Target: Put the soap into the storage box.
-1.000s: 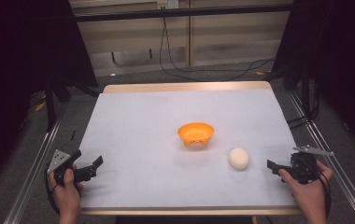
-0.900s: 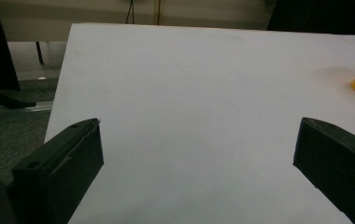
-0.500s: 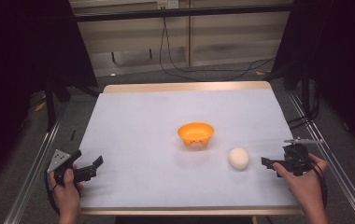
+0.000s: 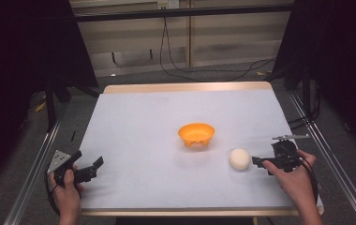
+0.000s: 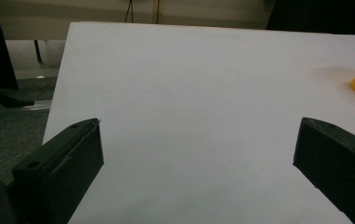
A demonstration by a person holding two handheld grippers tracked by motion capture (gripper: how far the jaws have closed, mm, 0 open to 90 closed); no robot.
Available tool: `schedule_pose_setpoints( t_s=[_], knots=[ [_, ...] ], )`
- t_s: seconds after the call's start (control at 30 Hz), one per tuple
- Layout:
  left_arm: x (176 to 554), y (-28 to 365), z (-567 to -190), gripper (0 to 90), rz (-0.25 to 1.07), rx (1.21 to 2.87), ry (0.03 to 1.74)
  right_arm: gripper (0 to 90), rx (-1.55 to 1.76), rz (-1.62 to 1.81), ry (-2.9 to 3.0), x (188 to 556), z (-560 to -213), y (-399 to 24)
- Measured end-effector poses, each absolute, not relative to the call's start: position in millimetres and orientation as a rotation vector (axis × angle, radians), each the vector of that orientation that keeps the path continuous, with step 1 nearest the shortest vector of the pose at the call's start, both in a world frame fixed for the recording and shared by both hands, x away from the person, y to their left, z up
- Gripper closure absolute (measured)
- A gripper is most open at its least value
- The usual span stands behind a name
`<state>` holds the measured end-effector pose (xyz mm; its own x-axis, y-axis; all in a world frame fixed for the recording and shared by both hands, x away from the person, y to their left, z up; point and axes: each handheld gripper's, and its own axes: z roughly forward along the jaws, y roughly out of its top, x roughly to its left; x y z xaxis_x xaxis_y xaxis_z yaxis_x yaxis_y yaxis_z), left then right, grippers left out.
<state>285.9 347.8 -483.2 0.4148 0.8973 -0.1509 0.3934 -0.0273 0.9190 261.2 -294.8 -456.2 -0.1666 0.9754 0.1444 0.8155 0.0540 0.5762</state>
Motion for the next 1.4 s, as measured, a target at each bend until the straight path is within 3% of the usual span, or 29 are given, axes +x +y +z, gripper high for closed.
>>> schedule_pose_setpoints(
  t_s=[0.87,1.4],
  knots=[
    [285.9,347.5,-483.2,1.6,0.6,1.625,1.156,3.3,1.757,0.891,2.109,269.8,-445.0,-266.7],
    [286.1,347.5,-483.2,1.6,0.596,1.623,1.156,2.4,1.754,0.867,2.176,279.5,-458.0,-239.4]
  ],
)
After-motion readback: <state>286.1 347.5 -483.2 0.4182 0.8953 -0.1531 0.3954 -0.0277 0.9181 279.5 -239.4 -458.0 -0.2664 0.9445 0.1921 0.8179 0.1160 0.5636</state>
